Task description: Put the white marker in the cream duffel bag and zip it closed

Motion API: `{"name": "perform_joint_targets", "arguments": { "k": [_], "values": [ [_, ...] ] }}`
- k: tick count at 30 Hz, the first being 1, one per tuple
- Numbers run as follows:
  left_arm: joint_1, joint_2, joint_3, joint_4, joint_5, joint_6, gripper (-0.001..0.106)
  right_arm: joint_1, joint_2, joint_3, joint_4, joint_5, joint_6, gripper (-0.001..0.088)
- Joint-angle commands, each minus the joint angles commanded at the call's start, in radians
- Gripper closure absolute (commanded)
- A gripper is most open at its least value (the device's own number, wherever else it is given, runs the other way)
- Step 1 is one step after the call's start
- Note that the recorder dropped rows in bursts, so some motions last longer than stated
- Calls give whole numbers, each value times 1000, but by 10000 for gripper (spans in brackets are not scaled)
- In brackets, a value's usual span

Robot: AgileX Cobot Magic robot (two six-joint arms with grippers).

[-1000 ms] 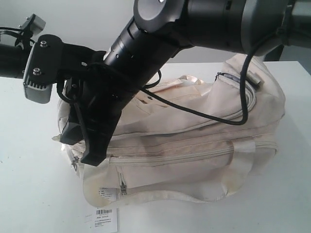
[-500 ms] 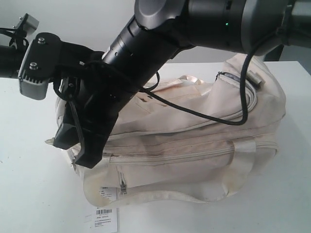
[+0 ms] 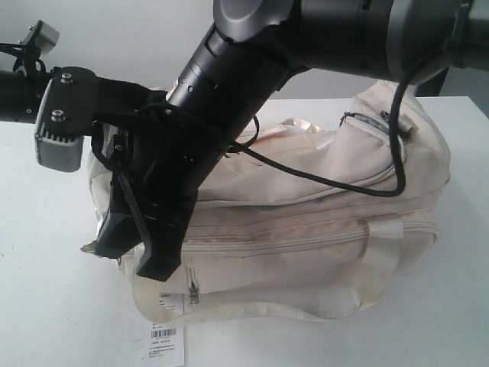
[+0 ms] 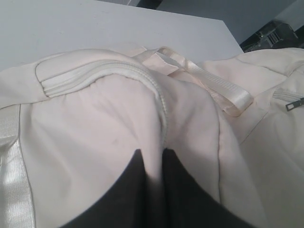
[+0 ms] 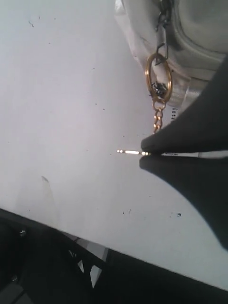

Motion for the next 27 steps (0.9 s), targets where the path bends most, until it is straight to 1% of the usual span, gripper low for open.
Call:
{"name": "perform_joint_targets", "arguments": {
  "k": [15,27],
  "values": [
    [0,0,0,0,0,0,1053,0,-20,0,-152,0,74,868],
    [0,0,0,0,0,0,1053,0,-36,0,-212,0,116,868]
  ]
}}
